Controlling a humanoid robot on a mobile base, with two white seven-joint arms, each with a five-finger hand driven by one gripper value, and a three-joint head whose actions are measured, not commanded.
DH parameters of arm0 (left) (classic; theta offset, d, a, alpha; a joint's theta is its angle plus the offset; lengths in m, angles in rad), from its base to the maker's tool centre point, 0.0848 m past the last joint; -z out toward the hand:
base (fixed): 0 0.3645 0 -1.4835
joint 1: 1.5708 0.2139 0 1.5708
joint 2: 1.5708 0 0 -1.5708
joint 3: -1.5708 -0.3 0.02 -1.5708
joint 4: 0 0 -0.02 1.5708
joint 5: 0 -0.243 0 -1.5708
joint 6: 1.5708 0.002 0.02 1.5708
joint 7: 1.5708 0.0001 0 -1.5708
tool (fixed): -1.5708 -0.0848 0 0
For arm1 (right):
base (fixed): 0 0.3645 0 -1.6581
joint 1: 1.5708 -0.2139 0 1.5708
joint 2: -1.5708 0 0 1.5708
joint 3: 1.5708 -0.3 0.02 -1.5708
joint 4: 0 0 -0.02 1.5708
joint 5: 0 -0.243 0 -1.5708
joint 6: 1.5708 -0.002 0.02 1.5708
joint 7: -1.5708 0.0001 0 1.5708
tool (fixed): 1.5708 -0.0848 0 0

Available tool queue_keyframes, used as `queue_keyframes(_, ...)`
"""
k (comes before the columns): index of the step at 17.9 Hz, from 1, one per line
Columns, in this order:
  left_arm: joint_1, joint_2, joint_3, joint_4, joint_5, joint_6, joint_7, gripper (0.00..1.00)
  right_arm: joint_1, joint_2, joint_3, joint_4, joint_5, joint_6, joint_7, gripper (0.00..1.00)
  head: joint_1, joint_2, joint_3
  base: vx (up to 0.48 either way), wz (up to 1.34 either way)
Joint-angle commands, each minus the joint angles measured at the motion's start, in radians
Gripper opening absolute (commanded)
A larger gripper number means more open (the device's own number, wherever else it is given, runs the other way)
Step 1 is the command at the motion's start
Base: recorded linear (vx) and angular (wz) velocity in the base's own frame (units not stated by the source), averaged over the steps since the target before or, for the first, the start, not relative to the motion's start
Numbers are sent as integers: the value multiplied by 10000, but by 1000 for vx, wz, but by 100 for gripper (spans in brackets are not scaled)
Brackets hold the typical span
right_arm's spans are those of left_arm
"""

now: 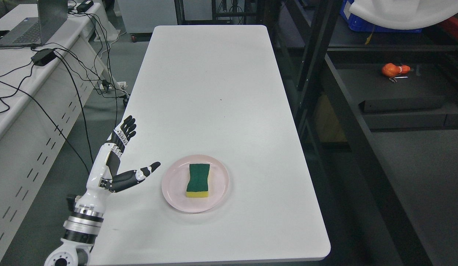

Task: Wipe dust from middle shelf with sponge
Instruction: 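Raise the left hand and swing it over the pink plate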

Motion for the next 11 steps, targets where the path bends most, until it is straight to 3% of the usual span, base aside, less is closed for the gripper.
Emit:
queue_keyframes(1, -702, 2254, 21, 1409, -3660, -1260, -1274, 98, 2, -175, 0, -175, 0, 722, 6, 100, 0, 0, 0, 0, 0)
queue_keyframes(3, -1008, 2484, 52, 1930, -4873, -1997, -2239, 98, 2, -175, 0, -175, 0, 722, 6, 100, 0, 0, 0, 0, 0)
queue_keyframes(5, -1575, 3371, 67, 2804, -6209, -2703, -2994, 98, 2, -175, 0, -175, 0, 722, 6, 100, 0, 0, 0, 0, 0)
queue_keyframes(11, -3247, 3405, -39, 3390, -6426, -3133, -3148, 97, 2, -175, 0, -175, 0, 722, 6, 100, 0, 0, 0, 0, 0)
